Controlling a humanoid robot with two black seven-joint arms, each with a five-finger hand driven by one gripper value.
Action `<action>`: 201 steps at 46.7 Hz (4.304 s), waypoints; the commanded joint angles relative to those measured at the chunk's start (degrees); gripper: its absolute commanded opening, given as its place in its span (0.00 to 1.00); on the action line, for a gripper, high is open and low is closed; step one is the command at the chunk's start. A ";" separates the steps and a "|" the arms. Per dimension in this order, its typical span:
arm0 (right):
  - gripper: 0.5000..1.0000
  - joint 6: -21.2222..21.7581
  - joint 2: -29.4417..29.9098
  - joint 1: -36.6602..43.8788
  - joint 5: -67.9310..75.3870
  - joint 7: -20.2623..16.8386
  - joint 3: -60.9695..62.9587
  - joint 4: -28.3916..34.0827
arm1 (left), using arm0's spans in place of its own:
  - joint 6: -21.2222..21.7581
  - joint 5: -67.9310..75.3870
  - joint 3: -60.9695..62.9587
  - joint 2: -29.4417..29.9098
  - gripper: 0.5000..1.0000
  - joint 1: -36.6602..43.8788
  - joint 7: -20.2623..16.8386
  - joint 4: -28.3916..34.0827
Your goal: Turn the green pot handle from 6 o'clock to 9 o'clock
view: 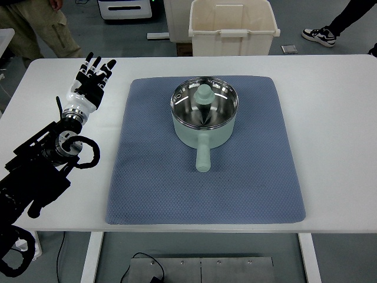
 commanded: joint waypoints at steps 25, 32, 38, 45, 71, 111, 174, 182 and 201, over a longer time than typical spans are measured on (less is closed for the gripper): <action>1.00 0.01 0.00 0.00 0.00 0.00 0.00 0.00 | 0.18 -0.10 -0.13 -0.01 1.00 -0.09 -0.09 0.00; 1.00 0.01 0.00 0.00 0.00 0.00 0.00 0.00 | 0.18 -0.18 -0.13 -0.10 1.00 0.00 -0.09 0.00; 1.00 0.01 0.00 0.00 0.00 0.00 0.00 0.00 | 0.18 -0.27 -0.13 -0.10 1.00 0.00 -0.09 0.00; 1.00 0.01 0.00 0.00 0.00 0.00 0.00 0.00 | 0.18 -0.36 -0.13 -0.10 1.00 0.00 -0.09 0.00; 1.00 0.01 0.00 0.00 0.00 0.00 0.00 0.00 | 0.18 -0.36 -0.13 -0.80 1.00 -0.35 -0.09 0.00; 1.00 0.01 0.00 0.00 0.00 0.00 0.00 0.00 | 0.18 -0.45 -0.21 -0.98 1.00 -1.23 -0.18 -0.09; 1.00 0.01 0.00 0.00 0.00 0.00 0.00 0.00 | -2.02 19.06 0.22 6.49 1.00 -1.14 -0.53 -17.05; 1.00 0.01 0.00 0.00 0.00 0.00 0.00 0.00 | -3.16 24.59 -0.57 7.19 1.00 -1.76 -0.53 -17.58; 1.00 0.01 0.00 0.00 0.00 0.00 0.00 0.00 | -3.34 33.74 -0.57 13.52 1.00 -3.25 -0.44 -31.98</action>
